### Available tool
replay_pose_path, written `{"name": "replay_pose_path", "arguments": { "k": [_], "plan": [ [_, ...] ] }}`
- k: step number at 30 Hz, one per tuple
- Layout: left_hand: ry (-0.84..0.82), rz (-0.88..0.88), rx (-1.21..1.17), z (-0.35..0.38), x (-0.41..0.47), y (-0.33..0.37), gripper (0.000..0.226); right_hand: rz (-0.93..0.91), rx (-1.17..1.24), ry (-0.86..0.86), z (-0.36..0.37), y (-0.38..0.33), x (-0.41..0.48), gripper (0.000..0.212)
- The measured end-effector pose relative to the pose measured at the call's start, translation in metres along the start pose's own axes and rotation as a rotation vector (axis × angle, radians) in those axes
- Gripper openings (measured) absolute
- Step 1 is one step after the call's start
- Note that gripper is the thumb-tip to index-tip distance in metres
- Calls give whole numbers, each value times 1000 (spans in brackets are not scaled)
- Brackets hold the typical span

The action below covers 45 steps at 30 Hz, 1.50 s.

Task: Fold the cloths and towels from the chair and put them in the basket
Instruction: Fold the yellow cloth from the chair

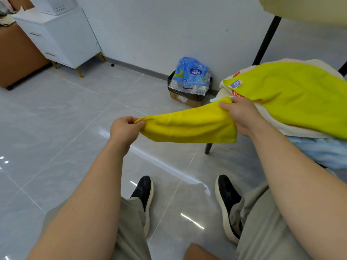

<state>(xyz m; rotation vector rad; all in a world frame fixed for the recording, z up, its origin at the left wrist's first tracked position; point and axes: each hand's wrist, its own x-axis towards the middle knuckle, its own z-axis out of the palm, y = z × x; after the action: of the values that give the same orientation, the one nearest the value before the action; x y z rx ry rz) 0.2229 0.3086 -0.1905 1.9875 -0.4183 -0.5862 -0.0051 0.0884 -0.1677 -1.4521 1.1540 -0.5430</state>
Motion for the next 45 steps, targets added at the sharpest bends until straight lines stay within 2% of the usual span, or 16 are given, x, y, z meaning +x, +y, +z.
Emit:
{"name": "replay_pose_path", "arguments": {
  "k": [3,10,12,14,16,19,21,24,28,32,37,42,45],
  "plan": [
    [33,19,-76,-1,2,4,7,25,159,-35,-3,-4,3,31],
    [77,35,-257,0,9,15,7,2,204,-144,-8,-15,1,35],
    [101,46,-230,3,14,13,8,31,162,-173,-10,-17,2,25],
    [122,37,-178,7,18,8,23,63,101,-116,-8,-17,2,10],
    [119,4,-111,16,19,2,33,96,40,-47,-2,-13,3,9],
    [67,-69,-59,33,12,-2,22,130,-69,-17,14,-7,-1,14],
    [25,-97,-72,44,5,-1,16,86,-257,-14,23,-4,-6,8],
    [-8,-94,-74,58,-3,-3,14,53,-387,-98,34,-3,-19,16],
    [-33,-28,-53,68,-10,-4,15,123,-305,-294,44,-5,-31,22],
    [-87,35,-40,73,-15,-1,3,138,-170,-431,49,-5,-32,17],
    [-195,67,-51,75,-21,4,17,-55,-429,-631,49,2,-28,46],
    [-298,88,-119,77,-30,12,11,-392,-731,-464,56,5,-30,11],
    [-348,110,-119,78,-34,15,16,-515,-842,-385,57,7,-29,19]
  ]
}}
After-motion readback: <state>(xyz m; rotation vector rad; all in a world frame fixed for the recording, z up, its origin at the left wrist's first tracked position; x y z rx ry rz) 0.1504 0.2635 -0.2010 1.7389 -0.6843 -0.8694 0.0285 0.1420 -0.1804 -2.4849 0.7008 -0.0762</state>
